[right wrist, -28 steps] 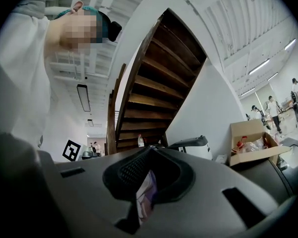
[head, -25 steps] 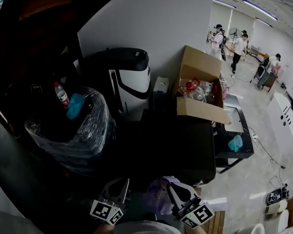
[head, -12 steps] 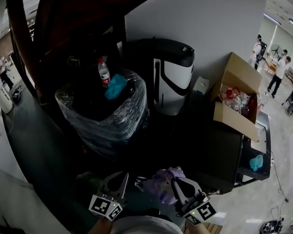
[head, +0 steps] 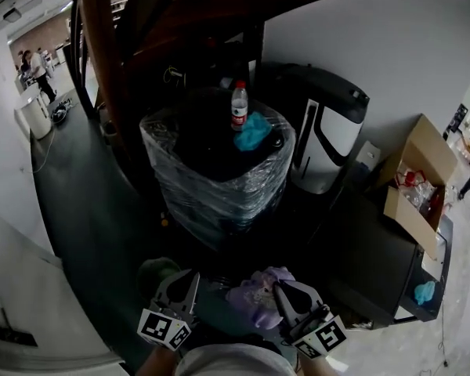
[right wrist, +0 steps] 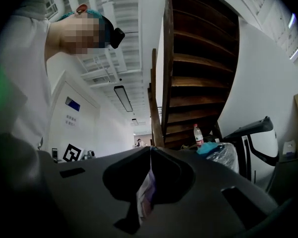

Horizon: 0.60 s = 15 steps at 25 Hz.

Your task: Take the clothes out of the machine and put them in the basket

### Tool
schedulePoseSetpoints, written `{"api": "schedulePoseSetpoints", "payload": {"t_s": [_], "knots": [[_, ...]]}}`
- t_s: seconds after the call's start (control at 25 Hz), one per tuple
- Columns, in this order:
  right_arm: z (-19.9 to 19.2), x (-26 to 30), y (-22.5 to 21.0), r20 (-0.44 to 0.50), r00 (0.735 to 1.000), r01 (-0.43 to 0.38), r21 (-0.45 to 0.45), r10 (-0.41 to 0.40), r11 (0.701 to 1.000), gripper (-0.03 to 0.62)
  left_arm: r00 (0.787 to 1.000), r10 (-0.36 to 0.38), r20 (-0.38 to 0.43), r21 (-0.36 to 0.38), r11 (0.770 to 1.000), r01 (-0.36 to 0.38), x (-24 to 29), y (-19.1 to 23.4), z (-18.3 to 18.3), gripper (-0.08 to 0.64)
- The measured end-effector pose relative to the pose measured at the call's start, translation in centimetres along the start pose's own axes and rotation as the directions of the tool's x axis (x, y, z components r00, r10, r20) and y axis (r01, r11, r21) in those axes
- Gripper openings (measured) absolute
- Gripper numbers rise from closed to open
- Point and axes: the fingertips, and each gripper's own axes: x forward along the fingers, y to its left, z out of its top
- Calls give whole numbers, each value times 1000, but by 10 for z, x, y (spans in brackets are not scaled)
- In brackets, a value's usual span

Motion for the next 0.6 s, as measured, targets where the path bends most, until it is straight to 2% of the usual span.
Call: {"api": "schedulePoseSetpoints", "payload": {"t_s": [0.32,0.6], "knots": [[-19,89,82,-7,993,-115,16,115,993,12,994,113,12,-6,994,-113,-80,96,9,21],[-41,158,150,-33,975,-217,20,218,976,11,978,209,27,-22,978,-209,-154,167,11,21]]}}
